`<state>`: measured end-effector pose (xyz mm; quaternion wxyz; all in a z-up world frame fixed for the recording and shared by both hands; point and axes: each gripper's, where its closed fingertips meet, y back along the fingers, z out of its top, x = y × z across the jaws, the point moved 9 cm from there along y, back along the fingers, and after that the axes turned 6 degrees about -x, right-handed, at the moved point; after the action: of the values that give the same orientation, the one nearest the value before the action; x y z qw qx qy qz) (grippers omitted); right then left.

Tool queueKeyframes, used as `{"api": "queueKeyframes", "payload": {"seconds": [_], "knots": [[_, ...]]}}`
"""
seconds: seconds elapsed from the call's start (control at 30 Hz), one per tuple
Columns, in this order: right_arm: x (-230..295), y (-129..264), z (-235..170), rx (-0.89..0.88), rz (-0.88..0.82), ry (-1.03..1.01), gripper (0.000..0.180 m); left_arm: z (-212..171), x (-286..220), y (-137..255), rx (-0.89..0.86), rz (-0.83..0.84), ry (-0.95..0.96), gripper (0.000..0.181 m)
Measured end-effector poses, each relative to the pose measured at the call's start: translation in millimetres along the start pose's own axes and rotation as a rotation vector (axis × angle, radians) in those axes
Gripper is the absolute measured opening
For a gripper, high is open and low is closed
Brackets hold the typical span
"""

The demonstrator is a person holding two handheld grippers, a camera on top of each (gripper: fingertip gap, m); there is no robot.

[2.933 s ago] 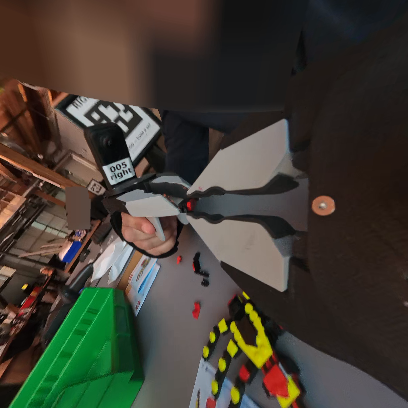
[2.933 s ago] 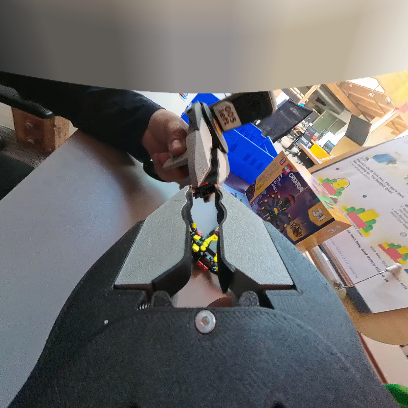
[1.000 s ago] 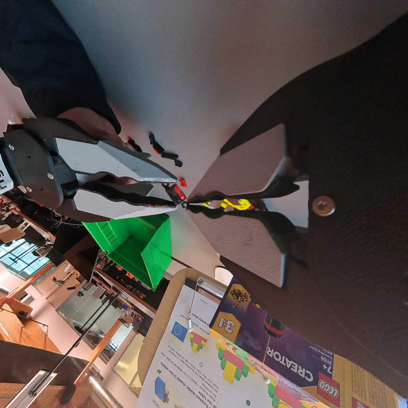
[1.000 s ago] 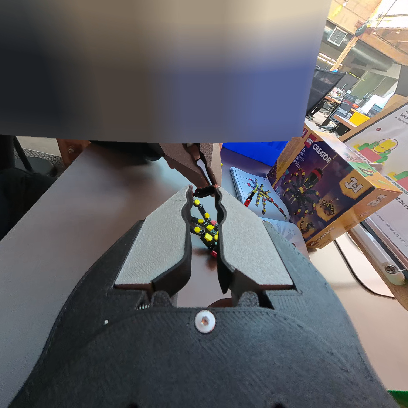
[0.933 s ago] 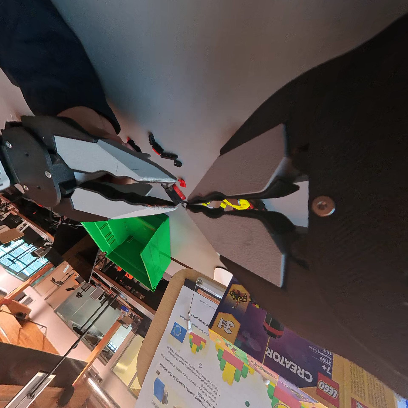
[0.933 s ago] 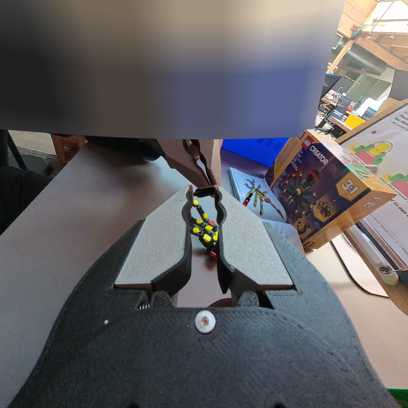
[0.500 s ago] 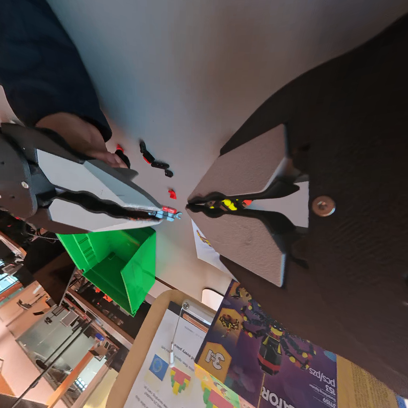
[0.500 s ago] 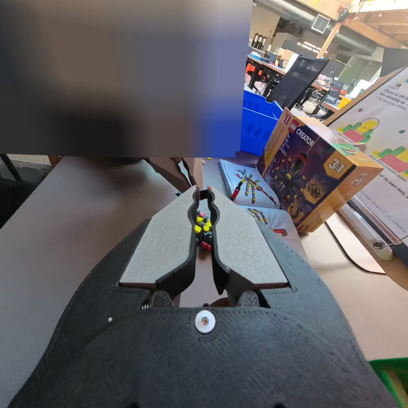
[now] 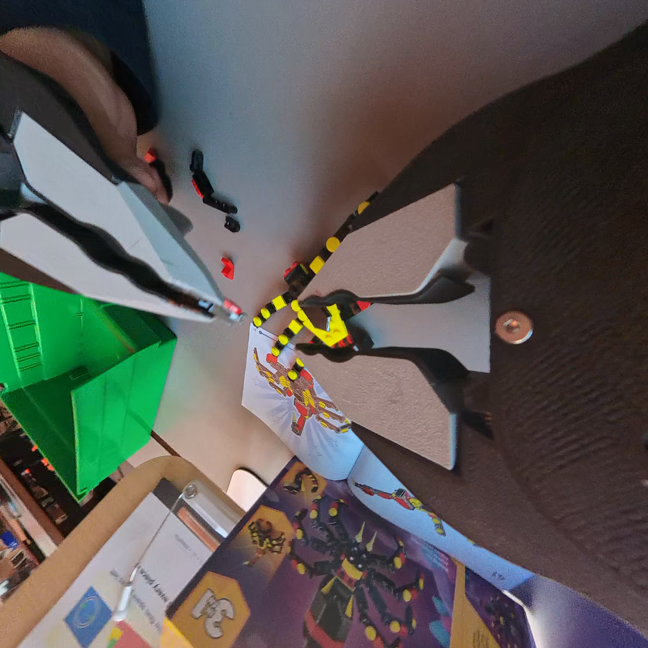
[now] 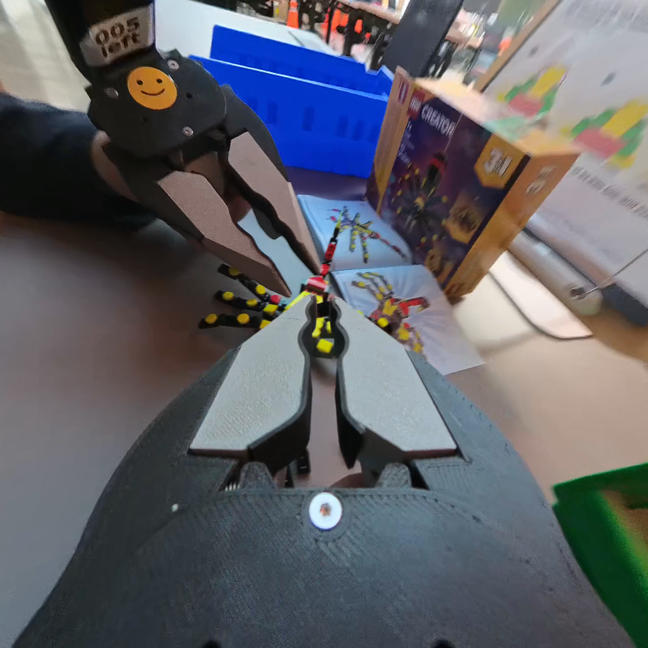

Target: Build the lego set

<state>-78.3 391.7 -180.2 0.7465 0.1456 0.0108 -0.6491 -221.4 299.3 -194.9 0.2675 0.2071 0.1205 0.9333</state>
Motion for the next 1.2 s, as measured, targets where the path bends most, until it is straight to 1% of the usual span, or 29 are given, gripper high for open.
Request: {"api": "queueKeyframes", "payload": {"seconds": [0.03,0.1,0.17,0.23,0.33,0.47,0.57,0.6,0.67,0.7,0.73,0.8,0.87,0.93,1.0,1.03,1.07,1.13,1.17,1.2], "knots": [[-2,-1,-2,0.018,0.033,-0.083,0.003,-1,2,0,0.001,-0.005,0.021,0.018],[-6,-3,-7,0.057,0.079,-0.211,0.003,-3,4,0,0.009,0.003,0.029,0.018],[-7,-2,-10,0.100,0.114,-0.273,0.003,-3,5,-1,0.012,0.021,0.012,0.016],[-4,2,-6,0.134,0.167,-0.258,0.002,-3,5,-1,0.014,0.029,0.003,0.014],[3,9,-2,0.232,0.256,-0.213,0.003,-4,4,-2,0.019,0.027,-0.006,0.012],[9,21,9,0.311,0.267,-0.120,0.002,-4,2,-4,0.035,0.026,-0.024,0.009],[17,22,11,0.339,0.316,-0.133,0.002,-4,0,-4,0.035,0.020,-0.035,0.007],[19,18,6,0.374,0.313,-0.144,0.002,-4,0,-5,0.037,0.020,-0.038,0.007],[17,7,-13,0.492,0.231,-0.107,0.001,-4,0,-5,0.038,0.019,-0.040,0.007],[18,3,-16,0.500,0.230,-0.133,0.004,-4,0,-5,0.038,0.019,-0.037,0.006],[20,2,-16,0.502,0.240,-0.151,0.003,-4,0,-5,0.037,0.018,-0.035,0.006],[21,3,-16,0.504,0.241,-0.117,0.003,-4,0,-5,0.035,0.016,-0.030,0.006],[20,3,-16,0.507,0.203,-0.080,0.003,-4,0,-5,0.037,0.014,-0.031,0.005],[19,4,-12,0.470,0.202,-0.067,0.003,-4,-1,-5,0.040,0.012,-0.039,0.005],[20,6,-2,0.364,0.252,-0.117,0.002,-4,-2,-5,0.045,0.011,-0.048,0.005],[19,7,-1,0.345,0.266,-0.138,0.002,-4,-2,-6,0.045,0.012,-0.052,0.004],[16,6,-7,0.389,0.251,-0.139,0.002,-4,-2,-6,0.046,0.012,-0.055,0.004],[6,3,-28,0.551,0.122,-0.061,0.003,-4,-2,-6,0.049,0.012,-0.055,0.004],[4,3,-32,0.576,0.093,-0.027,0.003,-4,-2,-6,0.050,0.012,-0.054,0.004],[6,2,-33,0.588,0.111,-0.032,0.004,-4,-2,-6,0.050,0.012,-0.053,0.004]]}}
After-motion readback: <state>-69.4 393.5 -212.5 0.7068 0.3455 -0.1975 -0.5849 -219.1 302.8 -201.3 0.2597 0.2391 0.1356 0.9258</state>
